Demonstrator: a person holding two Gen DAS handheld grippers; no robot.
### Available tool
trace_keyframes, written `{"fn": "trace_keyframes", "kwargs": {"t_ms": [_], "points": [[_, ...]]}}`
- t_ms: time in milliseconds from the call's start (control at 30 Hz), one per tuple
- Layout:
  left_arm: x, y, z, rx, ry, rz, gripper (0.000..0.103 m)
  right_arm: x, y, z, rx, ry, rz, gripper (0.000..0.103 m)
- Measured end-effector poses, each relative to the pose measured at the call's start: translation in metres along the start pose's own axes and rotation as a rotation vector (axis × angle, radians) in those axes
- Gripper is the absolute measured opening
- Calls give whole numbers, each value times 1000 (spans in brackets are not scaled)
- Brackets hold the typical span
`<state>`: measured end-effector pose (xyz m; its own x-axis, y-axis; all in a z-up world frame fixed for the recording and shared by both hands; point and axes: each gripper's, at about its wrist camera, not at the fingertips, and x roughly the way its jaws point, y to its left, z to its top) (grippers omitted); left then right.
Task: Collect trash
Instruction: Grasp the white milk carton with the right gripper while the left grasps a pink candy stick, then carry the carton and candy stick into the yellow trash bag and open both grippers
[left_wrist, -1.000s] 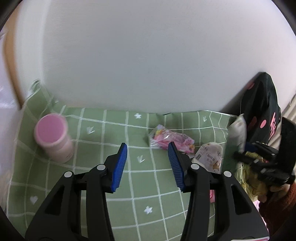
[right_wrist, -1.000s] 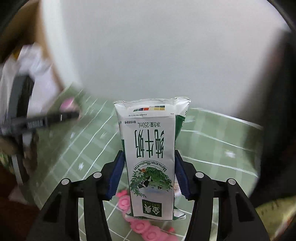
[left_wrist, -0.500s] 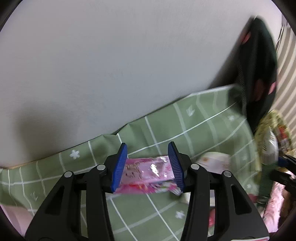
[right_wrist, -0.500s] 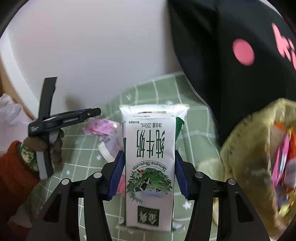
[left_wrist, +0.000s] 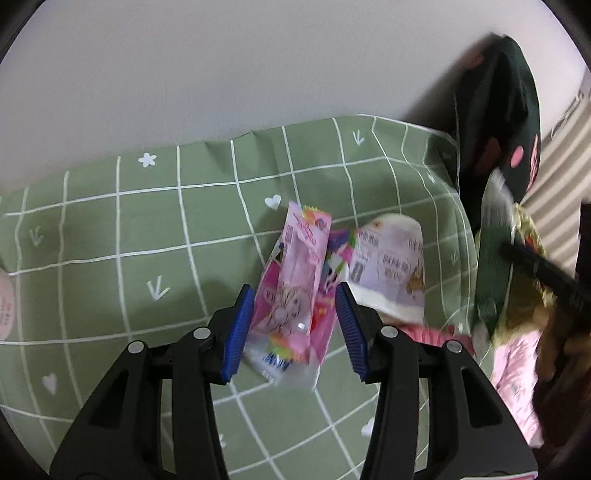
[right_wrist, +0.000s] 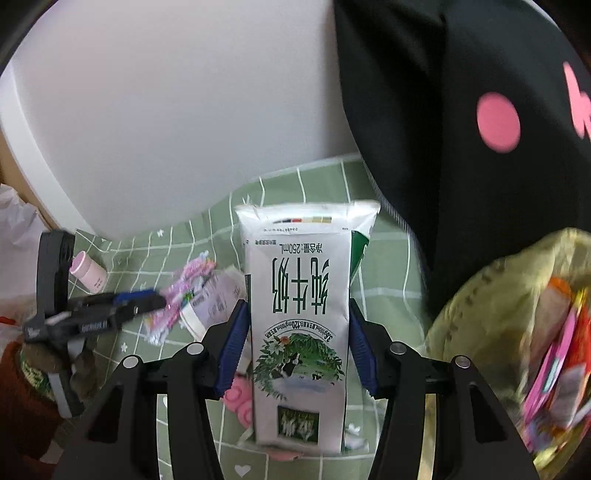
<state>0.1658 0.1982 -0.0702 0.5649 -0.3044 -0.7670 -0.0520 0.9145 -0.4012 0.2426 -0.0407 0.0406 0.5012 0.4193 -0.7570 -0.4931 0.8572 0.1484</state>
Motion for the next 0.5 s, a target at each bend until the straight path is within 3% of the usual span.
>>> {"fn": "trace_keyframes", "kwargs": {"t_ms": [133, 200, 300, 500], "points": [[-1, 4, 2, -32, 10, 39, 43, -14, 4, 13, -22, -65, -2, 49], [7, 3, 3, -22, 32, 70, 23, -16, 6, 17, -32, -80, -9, 48], [6, 5, 5, -9, 28, 94, 10, -17, 7, 19, -48, -86, -23, 48], [-31, 14, 19, -56, -84, 112, 6, -31, 2, 11, -22, -114, -18, 48]]}}
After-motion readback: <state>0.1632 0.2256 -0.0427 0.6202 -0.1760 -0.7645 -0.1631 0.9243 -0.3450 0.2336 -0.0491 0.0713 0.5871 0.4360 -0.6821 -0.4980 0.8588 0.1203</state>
